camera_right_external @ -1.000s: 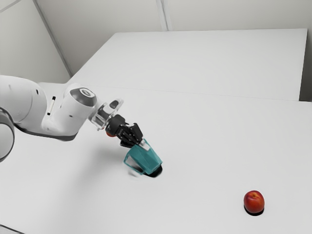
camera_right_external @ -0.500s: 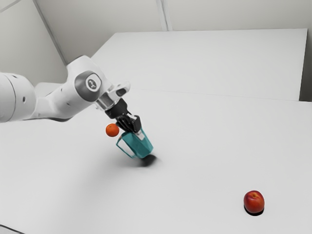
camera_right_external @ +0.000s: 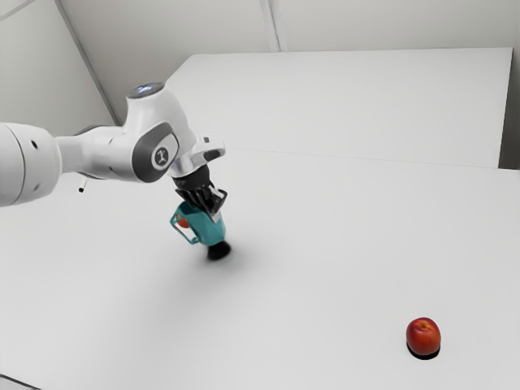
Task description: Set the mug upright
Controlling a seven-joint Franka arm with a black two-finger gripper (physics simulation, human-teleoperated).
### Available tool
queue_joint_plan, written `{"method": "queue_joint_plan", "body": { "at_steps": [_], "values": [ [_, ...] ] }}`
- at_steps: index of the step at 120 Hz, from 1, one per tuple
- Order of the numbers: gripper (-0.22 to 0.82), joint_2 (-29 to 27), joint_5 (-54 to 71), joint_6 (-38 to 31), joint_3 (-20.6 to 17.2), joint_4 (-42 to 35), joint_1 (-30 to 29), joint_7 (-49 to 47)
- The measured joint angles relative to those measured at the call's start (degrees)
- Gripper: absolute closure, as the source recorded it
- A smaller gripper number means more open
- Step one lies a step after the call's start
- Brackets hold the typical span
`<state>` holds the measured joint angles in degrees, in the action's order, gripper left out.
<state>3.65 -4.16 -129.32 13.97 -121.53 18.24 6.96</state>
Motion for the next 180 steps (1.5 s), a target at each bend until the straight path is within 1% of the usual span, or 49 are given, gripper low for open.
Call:
{"method": "queue_joint_plan", "body": {
  "at_steps": [18,32,75,84,100,121,146,148,168,180],
  "values": [
    [0.78,0.31,1.96,-4.80,0.23,-1.45,-0.26,-4.11],
    [0.78,0.66,2.51,-7.19,0.34,-1.55,-0.14,-6.67],
    [0.78,3.38,2.76,-9.59,0.37,-0.85,-0.86,-11.82],
    [0.78,3.59,2.45,-8.86,0.41,-0.35,-0.86,-12.56],
    [0.78,4.12,2.19,-5.57,0.42,1.29,-0.91,-13.80],
    [0.78,6.31,2.10,-0.94,0.37,2.92,-0.95,-15.24],
    [0.78,7.70,2.44,1.58,0.42,3.83,-0.98,-16.44],
    [0.77,7.73,2.47,1.71,0.42,3.91,-0.99,-16.50],
    [0.40,7.75,2.12,2.81,0.62,4.53,-1.03,-16.69],
    [0.25,7.56,2.27,3.59,0.85,5.66,-0.83,-16.75]
  ]
}}
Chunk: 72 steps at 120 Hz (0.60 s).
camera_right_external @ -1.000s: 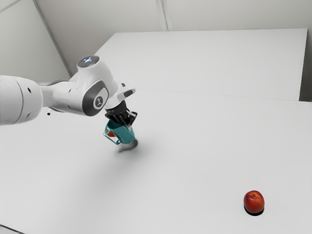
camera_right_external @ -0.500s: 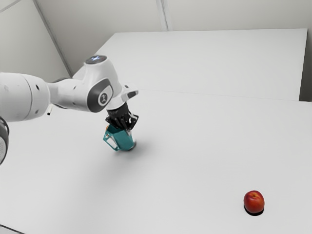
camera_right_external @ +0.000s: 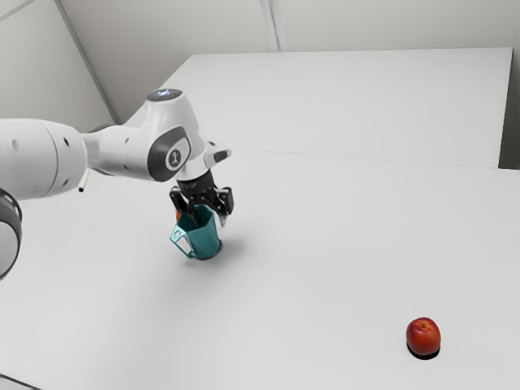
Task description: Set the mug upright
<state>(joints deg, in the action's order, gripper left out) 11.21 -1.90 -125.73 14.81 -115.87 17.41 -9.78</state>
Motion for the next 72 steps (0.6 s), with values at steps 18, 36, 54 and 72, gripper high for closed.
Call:
{"method": "queue_joint_plan", "body": {
  "at_steps": [18,36,54,72],
  "values": [
    [0.12,-0.91,0.13,0.81,-0.03,1.04,0.45,0.00],
    [0.06,-3.06,0.24,1.44,-0.04,1.14,0.65,0.05],
    [0.03,-7.96,2.42,2.80,0.01,1.54,1.03,0.65],
    [0.01,-9.85,5.40,9.28,0.04,10.20,0.26,2.25]
  ]
}}
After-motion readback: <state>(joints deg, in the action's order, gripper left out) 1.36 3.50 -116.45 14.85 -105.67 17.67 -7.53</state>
